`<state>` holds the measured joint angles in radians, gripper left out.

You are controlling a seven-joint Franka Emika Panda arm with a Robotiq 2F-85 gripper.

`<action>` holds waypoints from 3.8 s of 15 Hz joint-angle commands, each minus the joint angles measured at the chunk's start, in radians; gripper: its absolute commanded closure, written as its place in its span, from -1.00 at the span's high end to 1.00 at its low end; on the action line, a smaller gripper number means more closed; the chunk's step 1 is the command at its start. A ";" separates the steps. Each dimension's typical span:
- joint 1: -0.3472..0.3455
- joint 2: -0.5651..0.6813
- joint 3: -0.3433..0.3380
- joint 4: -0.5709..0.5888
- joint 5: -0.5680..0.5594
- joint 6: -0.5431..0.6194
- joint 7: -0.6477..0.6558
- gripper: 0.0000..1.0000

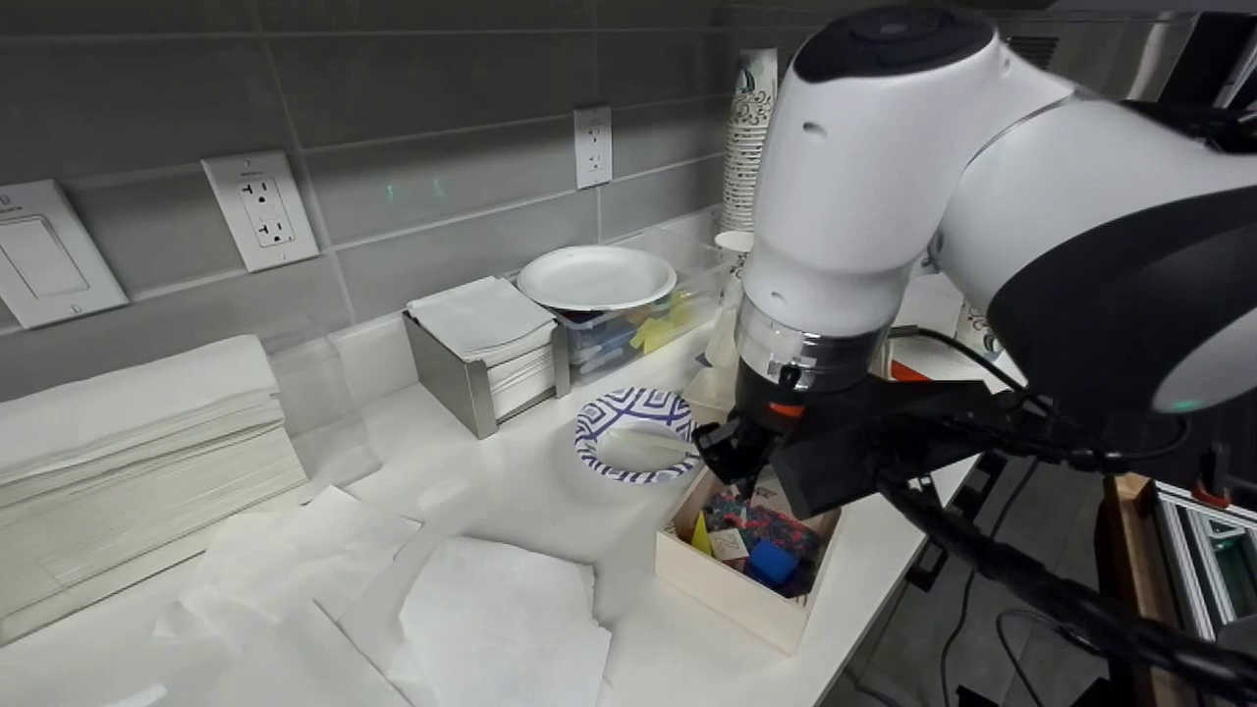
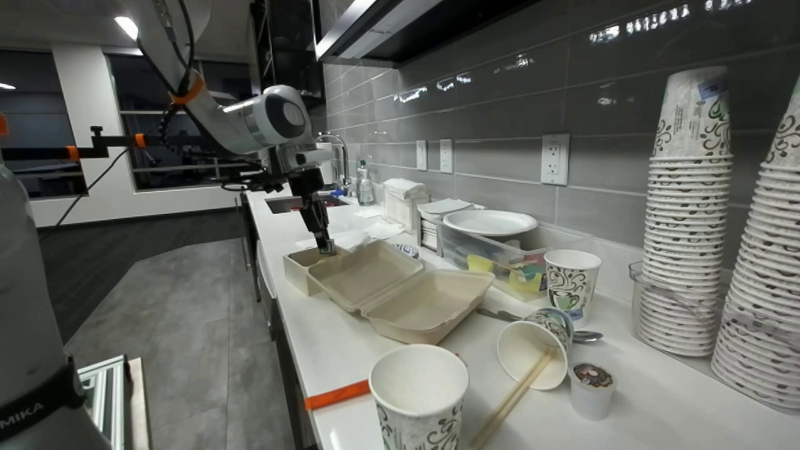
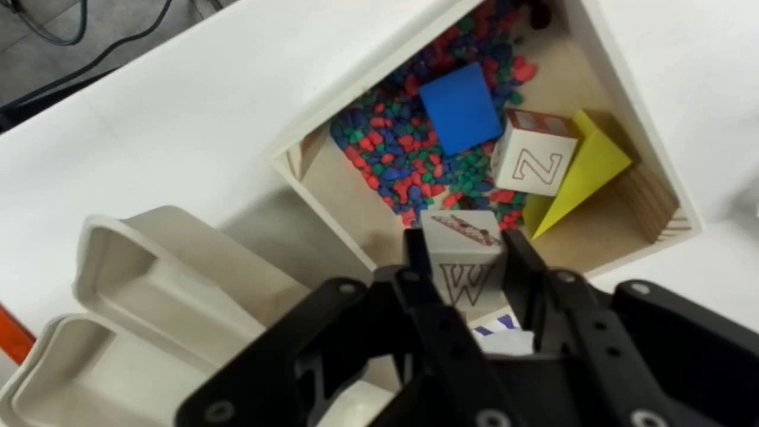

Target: Remove one square block from the brown box

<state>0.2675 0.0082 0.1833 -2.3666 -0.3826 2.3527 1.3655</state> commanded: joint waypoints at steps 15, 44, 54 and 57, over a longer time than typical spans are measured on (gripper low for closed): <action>-0.022 0.304 -0.001 0.437 -0.022 0.172 -0.598 -0.81; 0.080 0.281 -0.106 0.435 0.161 -0.036 -0.871 1.00; -0.031 -0.032 -0.017 0.145 0.390 -0.067 -1.163 1.00; -0.038 -0.112 -0.012 0.073 0.418 -0.079 -1.198 1.00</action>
<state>0.2512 -0.1040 0.1493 -2.2955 0.0320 2.2760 0.1693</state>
